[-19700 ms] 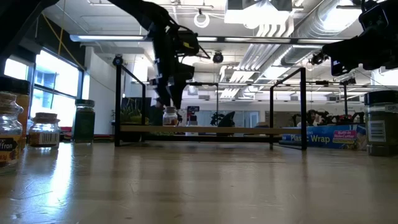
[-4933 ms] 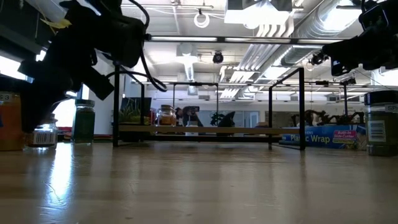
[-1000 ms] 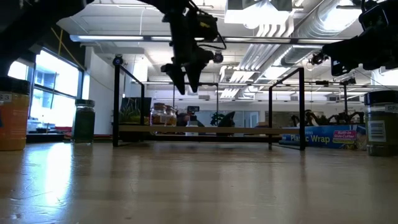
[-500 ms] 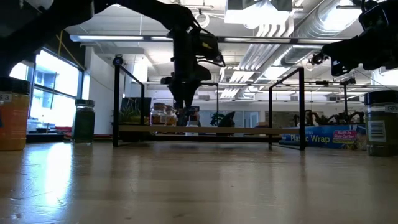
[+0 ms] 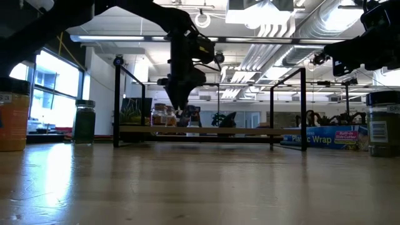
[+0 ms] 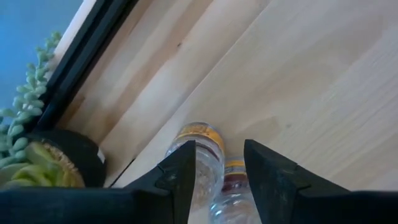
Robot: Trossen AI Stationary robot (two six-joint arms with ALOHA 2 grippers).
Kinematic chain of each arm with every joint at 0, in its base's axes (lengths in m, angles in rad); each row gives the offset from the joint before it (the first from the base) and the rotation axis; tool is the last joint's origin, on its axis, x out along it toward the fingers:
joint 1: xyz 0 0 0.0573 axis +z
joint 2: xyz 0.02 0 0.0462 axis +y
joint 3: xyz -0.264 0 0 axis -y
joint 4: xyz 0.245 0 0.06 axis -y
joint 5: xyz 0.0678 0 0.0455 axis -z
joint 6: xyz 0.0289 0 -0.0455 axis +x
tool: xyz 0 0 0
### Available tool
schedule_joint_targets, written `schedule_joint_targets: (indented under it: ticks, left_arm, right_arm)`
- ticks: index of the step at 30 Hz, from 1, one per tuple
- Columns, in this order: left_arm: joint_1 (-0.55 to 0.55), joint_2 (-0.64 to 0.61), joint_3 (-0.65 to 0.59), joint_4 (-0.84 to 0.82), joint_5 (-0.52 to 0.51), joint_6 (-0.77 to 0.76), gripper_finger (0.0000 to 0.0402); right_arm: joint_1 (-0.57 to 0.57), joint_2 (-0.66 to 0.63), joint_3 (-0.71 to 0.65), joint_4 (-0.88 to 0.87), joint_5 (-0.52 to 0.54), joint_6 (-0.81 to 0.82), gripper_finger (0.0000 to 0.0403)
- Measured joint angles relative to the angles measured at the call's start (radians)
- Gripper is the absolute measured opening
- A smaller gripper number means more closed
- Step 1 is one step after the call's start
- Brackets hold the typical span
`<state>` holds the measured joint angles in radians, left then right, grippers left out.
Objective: Shelf spices
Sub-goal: Adjust the brown seasoning bottles on the shelf
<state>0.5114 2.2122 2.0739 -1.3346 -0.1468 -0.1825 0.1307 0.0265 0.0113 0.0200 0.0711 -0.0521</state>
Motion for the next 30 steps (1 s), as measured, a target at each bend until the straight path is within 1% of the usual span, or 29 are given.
schedule_joint_targets:
  ticks: [4,12,15,17,18,22,25,30]
  left_arm:
    - [0.0,0.0,0.0,-0.009,-0.031,0.013,0.0123]
    - [-0.006,-0.016,0.0,-0.005,-0.024,0.007,0.0117]
    - [-0.029,-0.024,0.022,-0.009,0.019,0.027,0.0117]
    - [-0.054,-0.024,0.022,-0.006,0.083,0.087,0.0116]
    - [-0.068,-0.02,0.021,-0.006,0.099,0.118,0.0114]
    - [-0.108,-0.015,-0.018,-0.026,0.075,0.189,0.0097]
    - [-0.115,-0.015,-0.054,-0.038,0.035,0.194,0.0081]
    - [-0.115,-0.014,-0.09,-0.04,0.032,0.195,0.0063]
  right_arm:
    - [0.0,0.0,0.0,0.0,0.0,0.0,0.0]
    - [0.0,0.0,0.0,0.0,0.0,0.0,0.0]
    - [0.0,0.0,0.0,0.0,0.0,0.0,0.0]
    - [0.0,0.0,0.0,0.0,0.0,0.0,0.0]
    - [0.0,0.0,0.0,0.0,0.0,0.0,0.0]
    - [0.0,0.0,0.0,0.0,0.0,0.0,0.0]
    - [0.0,0.0,0.0,0.0,0.0,0.0,0.0]
    - [0.0,0.0,0.0,0.0,0.0,0.0,0.0]
